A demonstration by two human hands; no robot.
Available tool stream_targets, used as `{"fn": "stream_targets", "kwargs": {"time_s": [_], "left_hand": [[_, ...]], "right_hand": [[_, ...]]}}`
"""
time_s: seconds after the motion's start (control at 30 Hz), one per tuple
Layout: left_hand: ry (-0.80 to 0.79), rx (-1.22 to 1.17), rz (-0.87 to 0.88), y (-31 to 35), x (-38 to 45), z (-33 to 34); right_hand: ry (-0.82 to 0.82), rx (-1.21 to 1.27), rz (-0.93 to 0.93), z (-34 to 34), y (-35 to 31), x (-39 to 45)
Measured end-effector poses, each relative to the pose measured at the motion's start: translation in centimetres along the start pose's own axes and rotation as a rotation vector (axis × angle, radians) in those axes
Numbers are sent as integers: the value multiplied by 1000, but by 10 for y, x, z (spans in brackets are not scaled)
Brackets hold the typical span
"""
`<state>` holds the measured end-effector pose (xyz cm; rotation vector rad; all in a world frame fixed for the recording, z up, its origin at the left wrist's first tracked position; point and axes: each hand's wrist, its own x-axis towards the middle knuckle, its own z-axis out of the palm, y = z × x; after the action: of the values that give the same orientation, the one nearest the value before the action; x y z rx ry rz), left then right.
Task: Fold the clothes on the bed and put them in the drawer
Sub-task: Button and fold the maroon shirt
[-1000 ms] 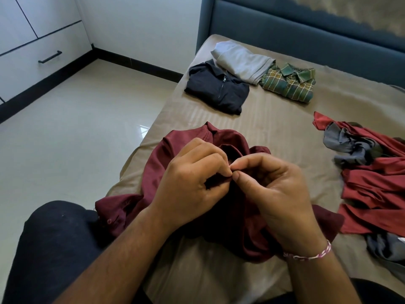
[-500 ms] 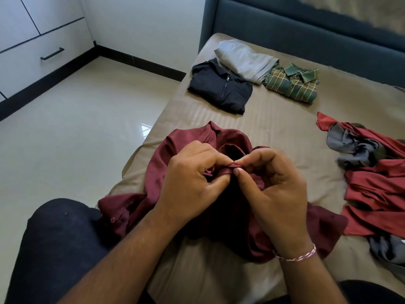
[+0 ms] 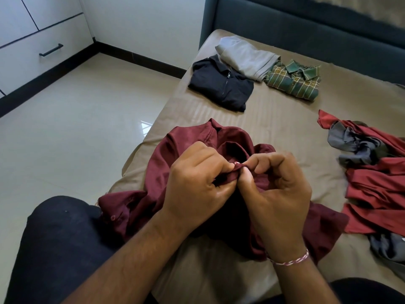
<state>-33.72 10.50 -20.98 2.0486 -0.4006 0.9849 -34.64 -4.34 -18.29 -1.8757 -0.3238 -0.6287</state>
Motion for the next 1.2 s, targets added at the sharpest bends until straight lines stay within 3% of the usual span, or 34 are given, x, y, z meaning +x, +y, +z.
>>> {"fn": "stream_targets", "kwargs": {"time_s": [0.13,0.27,0.33,0.47,0.53,0.6,0.73,0.87,1.0,1.07,1.2], "left_hand": [[-50,-39,42,-1,-2,2],[-86,-145,-102,0,1,-3],[-148,-172,-88,-2,3,-4],[-232,-193,-129,-7,5,-4],[-211,-191,-196,-6,3,-3],[-187,-166,-241,-4,2,-1],[-177,-133,-286,-12,5,-3],[-221,-10,-247,-22,11,-10],[-275,-170,-465,-28,12,-12],[-273,-244,-574,-29,15,-13],[-270,-432,-714,-32,25,-23]], "right_hand": [[14,-34,-10,-2,3,0],[-42,31,-3,-5,5,6],[-70,43,-14,-8,7,8],[-118,-212,-220,-12,13,6],[-128,-306,-221,-11,16,6],[-177,-251,-35,-8,16,6],[-296,142,495,-7,17,9],[-267,324,710,-11,19,12],[-126,694,929,-8,17,12],[-186,622,845,-9,18,11],[-457,-3,271,-18,25,12]]}}
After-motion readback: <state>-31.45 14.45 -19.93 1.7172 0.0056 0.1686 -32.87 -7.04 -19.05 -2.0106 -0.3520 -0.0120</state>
